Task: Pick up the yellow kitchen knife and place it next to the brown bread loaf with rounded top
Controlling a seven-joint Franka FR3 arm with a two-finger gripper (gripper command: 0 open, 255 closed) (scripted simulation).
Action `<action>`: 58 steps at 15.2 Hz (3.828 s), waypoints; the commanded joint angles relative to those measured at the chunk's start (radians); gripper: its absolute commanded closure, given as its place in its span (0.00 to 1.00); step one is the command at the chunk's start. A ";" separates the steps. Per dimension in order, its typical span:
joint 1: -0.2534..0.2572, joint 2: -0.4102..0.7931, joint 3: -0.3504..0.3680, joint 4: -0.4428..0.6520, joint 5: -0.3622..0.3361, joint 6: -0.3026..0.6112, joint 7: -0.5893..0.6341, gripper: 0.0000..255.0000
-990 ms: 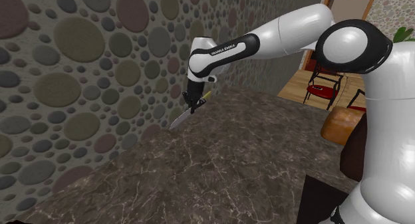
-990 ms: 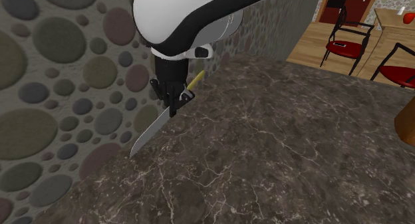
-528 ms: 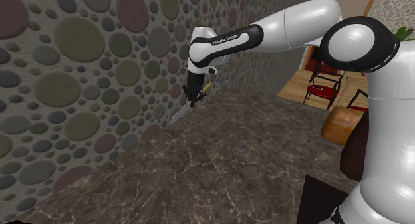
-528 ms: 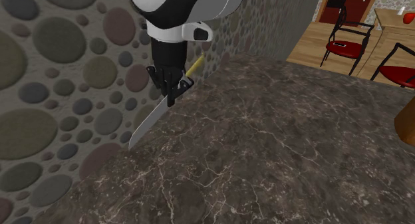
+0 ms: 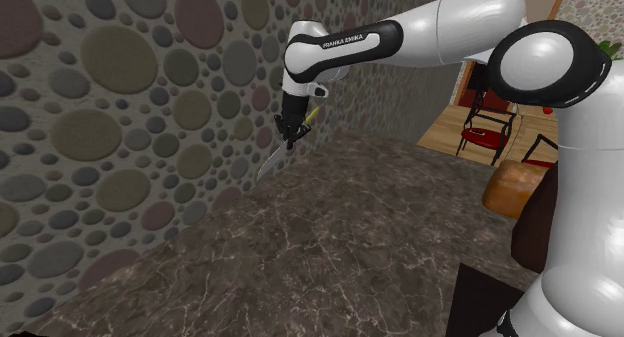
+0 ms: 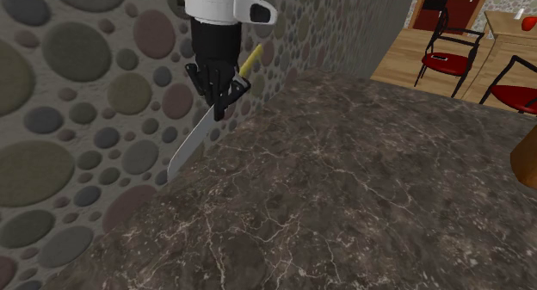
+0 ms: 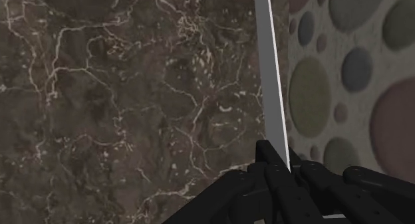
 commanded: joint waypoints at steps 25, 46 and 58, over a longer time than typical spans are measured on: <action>-0.102 -0.191 -0.015 0.004 0.074 -0.196 -0.112 1.00; -0.360 -0.573 -0.255 -0.439 0.179 -0.188 -0.624 1.00; -0.485 -0.590 -0.428 -0.448 0.145 -0.233 -0.909 1.00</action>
